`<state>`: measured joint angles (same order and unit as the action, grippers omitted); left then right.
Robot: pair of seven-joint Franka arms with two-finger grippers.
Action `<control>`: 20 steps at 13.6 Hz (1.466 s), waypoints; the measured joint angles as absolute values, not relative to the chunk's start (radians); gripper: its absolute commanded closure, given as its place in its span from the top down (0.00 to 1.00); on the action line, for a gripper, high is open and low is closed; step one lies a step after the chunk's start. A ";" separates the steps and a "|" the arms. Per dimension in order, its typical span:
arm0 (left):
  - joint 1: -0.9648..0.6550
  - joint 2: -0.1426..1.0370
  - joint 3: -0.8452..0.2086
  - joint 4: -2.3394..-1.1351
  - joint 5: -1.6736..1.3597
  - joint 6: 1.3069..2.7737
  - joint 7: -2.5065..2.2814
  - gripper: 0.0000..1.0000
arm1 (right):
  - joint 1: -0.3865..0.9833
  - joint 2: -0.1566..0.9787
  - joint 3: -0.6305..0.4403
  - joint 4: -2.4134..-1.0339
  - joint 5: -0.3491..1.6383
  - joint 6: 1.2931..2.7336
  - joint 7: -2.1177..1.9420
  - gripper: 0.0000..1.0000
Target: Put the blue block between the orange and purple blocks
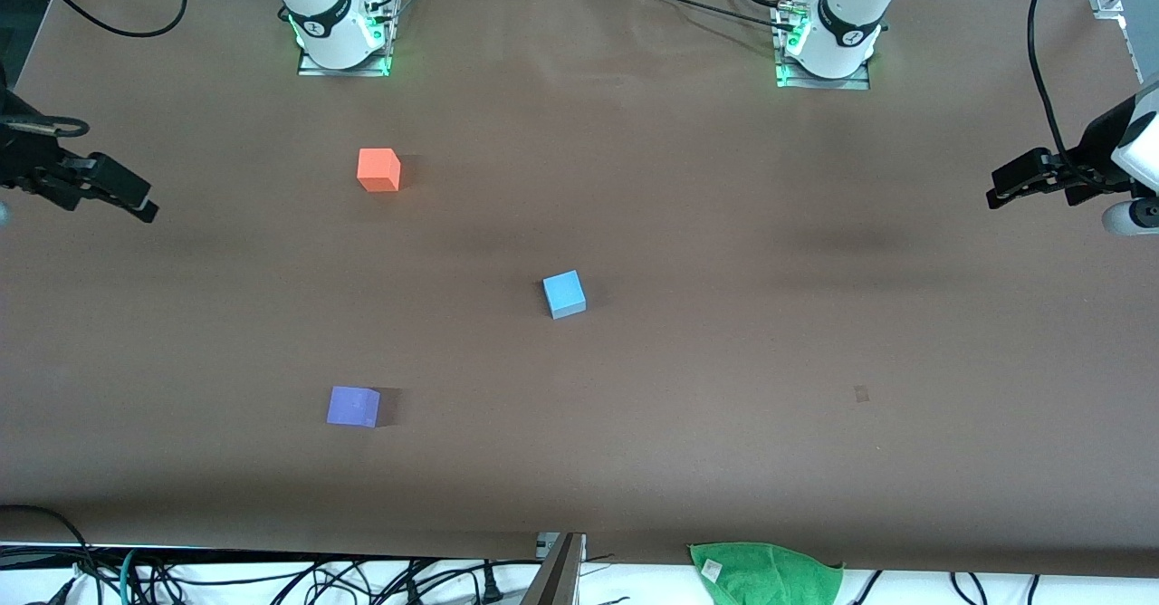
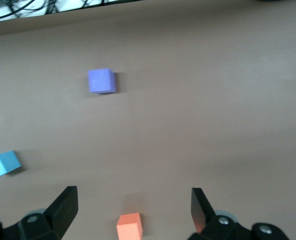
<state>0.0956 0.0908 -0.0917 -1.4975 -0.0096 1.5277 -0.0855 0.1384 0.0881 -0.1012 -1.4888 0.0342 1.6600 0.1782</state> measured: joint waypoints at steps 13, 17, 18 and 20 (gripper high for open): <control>0.095 0.091 -0.092 -1.497 -0.010 1.528 -0.086 1.00 | 0.178 0.110 -0.081 -1.491 0.038 1.650 0.178 1.00; 0.095 0.091 -0.093 -1.497 -0.010 1.528 -0.086 1.00 | 0.178 0.110 -0.081 -1.490 0.038 1.650 0.175 1.00; 0.094 0.091 -0.093 -1.497 -0.010 1.528 -0.086 1.00 | 0.178 0.110 -0.081 -1.490 0.038 1.650 0.175 1.00; 0.094 0.091 -0.093 -1.497 -0.010 1.528 -0.086 1.00 | 0.178 0.110 -0.081 -1.490 0.038 1.650 0.175 1.00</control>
<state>0.0939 0.0909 -0.0932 -1.4973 -0.0096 1.5277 -0.0855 0.1777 0.1102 -0.0807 -1.4899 0.0376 1.6496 0.1751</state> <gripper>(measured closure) 0.000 0.000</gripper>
